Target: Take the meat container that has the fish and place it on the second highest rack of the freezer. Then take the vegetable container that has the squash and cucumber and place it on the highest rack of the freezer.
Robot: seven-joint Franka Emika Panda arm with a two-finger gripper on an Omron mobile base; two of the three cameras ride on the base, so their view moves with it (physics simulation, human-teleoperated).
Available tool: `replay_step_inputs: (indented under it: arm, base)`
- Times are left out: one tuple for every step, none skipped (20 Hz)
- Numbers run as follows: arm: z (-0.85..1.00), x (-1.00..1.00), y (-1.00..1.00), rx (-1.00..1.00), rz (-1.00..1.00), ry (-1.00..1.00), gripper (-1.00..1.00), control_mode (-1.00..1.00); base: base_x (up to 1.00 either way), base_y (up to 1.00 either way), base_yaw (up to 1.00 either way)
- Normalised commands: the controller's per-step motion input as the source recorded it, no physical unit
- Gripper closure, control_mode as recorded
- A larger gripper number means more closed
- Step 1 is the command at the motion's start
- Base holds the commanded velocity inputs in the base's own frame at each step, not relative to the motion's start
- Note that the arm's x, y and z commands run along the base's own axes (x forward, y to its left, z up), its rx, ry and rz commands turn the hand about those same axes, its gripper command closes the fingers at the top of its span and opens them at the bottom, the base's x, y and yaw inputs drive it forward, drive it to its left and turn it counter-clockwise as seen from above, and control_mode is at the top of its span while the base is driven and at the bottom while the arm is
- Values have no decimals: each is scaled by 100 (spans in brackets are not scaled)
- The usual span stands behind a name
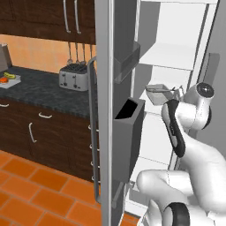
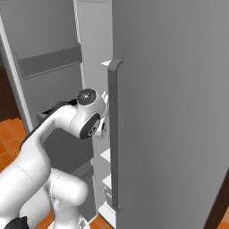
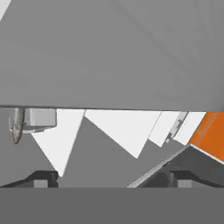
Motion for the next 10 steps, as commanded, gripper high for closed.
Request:
replay_step_inputs:
  arm:
    - [0,-91,28,-13,18,0,-100,-100]
    - [0,-86,31,-14,19,0,-100,-100]
    - [0,-88,29,-15,19,0,-100,-100]
    - [0,-94,21,-15,17,0,-100,-100]
    - [0,-92,21,-17,15,0,-100,-100]
    - [0,-94,11,-16,15,0,-100,-100]
    - [0,-86,3,-14,15,0,-100,-100]
    - [20,-64,1,-11,14,0,-100,-100]
    - [34,-33,6,-7,14,0,-100,-100]
    - [46,-9,21,-5,17,0,-100,-100]
  base:
    - [0,0,0]
    - [0,0,0]
    - [0,0,0]
    - [0,0,0]
    - [0,0,0]
    - [0,0,0]
    - [0,0,0]
    - [0,0,0]
    - [0,0,0]
    - [0,0,0]
